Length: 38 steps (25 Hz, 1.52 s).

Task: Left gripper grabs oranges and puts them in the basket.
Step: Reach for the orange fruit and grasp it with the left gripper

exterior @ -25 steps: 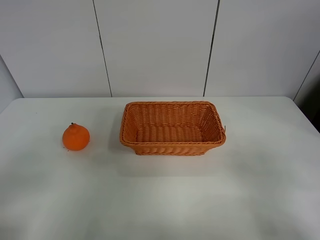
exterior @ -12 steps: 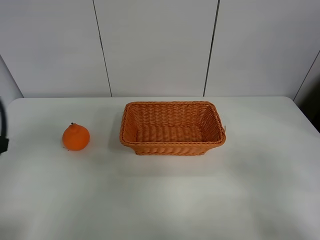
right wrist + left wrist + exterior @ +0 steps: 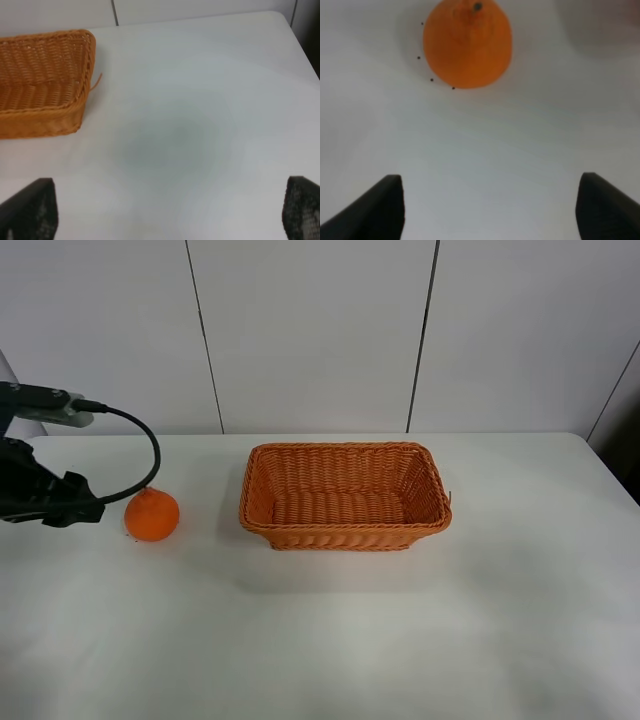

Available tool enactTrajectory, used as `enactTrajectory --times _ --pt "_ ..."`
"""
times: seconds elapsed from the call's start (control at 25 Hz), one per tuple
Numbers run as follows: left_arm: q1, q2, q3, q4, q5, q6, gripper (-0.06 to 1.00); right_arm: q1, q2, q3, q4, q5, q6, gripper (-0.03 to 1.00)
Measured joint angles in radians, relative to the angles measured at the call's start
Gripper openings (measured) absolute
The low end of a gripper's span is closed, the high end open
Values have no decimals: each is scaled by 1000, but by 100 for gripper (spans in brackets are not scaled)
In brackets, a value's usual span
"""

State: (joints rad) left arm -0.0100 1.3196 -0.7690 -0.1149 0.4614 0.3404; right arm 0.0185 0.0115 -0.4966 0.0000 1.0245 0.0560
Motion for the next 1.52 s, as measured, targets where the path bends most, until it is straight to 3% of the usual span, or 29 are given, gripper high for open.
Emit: enactTrajectory --times 0.32,1.2,1.52 --pt "0 181 -13 -12 -174 37 85 0 0 0 0 0 0 69" --pt "-64 639 -387 -52 -126 66 87 0 0 0 0 0 0 69" --pt "-64 730 -417 -42 -114 73 86 0 0 0 0 0 0 69"
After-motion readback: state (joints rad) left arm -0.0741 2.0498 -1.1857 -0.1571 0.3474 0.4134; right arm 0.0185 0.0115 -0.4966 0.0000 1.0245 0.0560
